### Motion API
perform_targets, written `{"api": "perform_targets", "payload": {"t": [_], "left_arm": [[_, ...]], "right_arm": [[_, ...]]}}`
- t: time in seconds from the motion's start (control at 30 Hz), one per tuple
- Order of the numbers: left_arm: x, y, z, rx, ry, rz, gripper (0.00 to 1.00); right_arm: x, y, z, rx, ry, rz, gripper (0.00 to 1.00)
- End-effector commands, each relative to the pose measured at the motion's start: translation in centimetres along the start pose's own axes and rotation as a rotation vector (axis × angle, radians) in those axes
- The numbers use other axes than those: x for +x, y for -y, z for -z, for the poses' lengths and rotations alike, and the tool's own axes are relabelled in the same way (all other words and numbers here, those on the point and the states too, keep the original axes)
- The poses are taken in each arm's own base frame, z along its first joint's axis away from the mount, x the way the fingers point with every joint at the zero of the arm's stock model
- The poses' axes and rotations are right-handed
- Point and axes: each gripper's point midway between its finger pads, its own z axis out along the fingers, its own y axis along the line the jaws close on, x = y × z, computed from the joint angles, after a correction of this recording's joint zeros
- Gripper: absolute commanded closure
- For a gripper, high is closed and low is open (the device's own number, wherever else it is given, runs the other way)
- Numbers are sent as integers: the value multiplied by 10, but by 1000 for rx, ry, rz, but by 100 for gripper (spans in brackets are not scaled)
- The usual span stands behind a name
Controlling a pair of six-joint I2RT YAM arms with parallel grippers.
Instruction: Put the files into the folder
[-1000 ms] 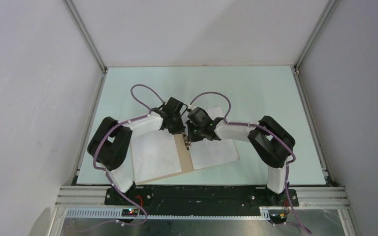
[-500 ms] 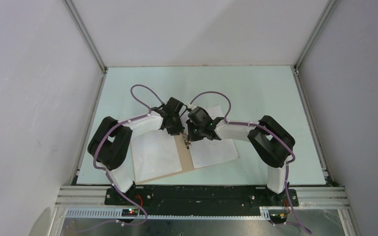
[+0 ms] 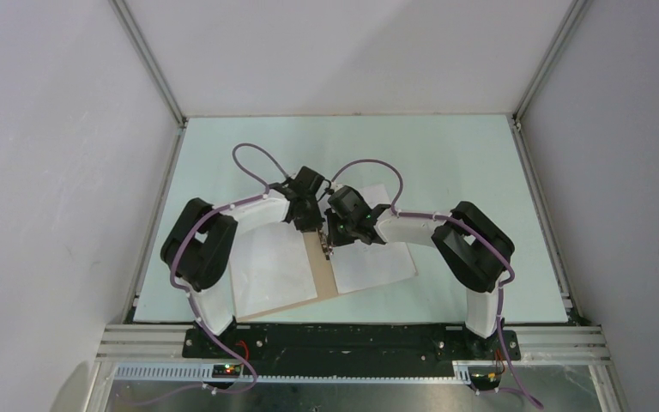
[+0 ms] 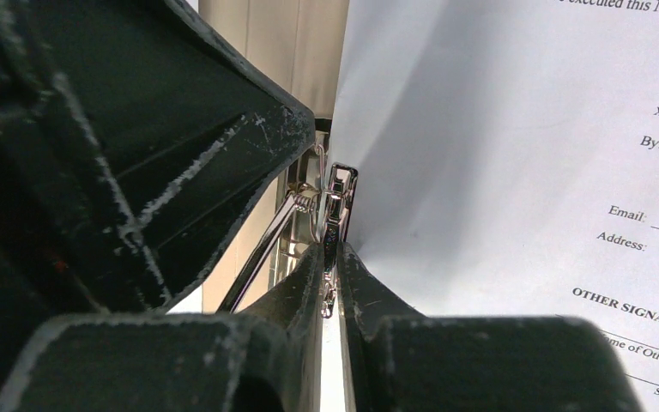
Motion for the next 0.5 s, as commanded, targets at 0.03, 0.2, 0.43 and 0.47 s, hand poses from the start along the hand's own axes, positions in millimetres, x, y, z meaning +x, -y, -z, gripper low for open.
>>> {"api": "perform_targets", "payload": {"t": [0.03, 0.2, 0.43, 0.47], "left_arm": [[5, -2, -7, -35, 10, -5, 78], [12, 0, -12, -43, -7, -4, 82], [25, -9, -18, -87, -13, 77, 98], [27, -12, -17, -97, -8, 85, 99]], "right_arm": [[31, 38, -11, 121, -90, 19, 89], [31, 38, -10, 120, -89, 17, 89], [22, 29, -2, 87, -69, 9, 88], [22, 27, 0, 73, -72, 4, 87]]}}
